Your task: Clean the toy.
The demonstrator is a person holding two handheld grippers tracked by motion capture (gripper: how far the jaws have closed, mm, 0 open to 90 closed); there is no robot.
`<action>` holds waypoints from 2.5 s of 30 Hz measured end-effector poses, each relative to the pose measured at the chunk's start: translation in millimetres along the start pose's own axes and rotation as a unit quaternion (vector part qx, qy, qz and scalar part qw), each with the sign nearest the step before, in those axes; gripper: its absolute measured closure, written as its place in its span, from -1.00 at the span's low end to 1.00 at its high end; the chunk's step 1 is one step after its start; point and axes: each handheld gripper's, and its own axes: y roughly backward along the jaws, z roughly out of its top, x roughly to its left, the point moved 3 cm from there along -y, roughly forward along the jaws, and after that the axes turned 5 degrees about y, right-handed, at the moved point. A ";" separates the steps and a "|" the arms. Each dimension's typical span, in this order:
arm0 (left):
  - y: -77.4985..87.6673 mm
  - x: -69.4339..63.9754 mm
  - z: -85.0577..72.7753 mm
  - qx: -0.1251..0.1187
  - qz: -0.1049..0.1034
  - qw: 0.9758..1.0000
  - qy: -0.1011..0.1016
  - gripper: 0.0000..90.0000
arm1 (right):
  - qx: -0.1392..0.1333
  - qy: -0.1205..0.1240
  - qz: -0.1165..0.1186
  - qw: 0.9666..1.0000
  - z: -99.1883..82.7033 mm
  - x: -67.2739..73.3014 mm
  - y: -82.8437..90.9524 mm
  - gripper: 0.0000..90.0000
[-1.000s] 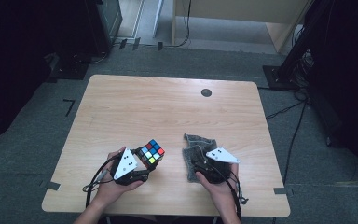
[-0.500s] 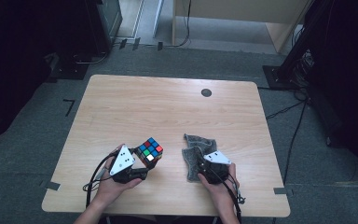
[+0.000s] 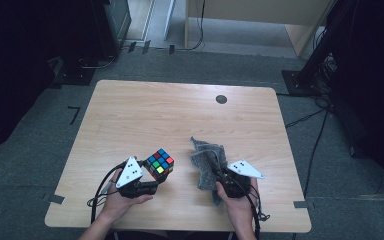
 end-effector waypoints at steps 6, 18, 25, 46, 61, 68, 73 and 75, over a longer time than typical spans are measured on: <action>-5.4 -8.6 -2.8 0.016 0.002 0.999 -0.030 -0.26 | -0.061 0.007 0.057 0.996 25.9 27.0 24.4 0.83; -12.7 -39.6 -3.7 0.028 -0.014 0.994 -0.109 -0.26 | -0.053 0.039 0.141 0.988 30.3 83.8 24.7 0.81; -8.2 -37.8 -0.9 0.015 -0.020 0.994 -0.109 -0.26 | -0.038 0.024 0.097 0.994 25.7 62.1 18.9 0.81; -11.8 -39.9 -1.2 0.030 -0.016 0.993 -0.116 -0.25 | -0.030 0.040 0.066 0.997 20.8 60.9 14.9 0.80; -9.8 -43.0 0.2 0.032 -0.018 0.991 -0.129 -0.25 | -0.045 0.059 0.092 0.993 25.9 79.5 20.5 0.80; -11.0 -36.2 0.2 0.035 -0.014 0.993 -0.113 -0.25 | -0.048 0.015 0.080 0.996 28.4 59.6 25.7 0.80; -15.2 -40.6 -3.1 0.050 -0.013 0.991 -0.123 -0.25 | -0.057 0.051 0.134 0.988 32.5 92.6 30.6 0.80; -13.3 -42.8 -0.9 0.042 -0.015 0.992 -0.122 -0.25 | -0.049 0.062 0.141 0.987 30.1 99.0 27.3 0.80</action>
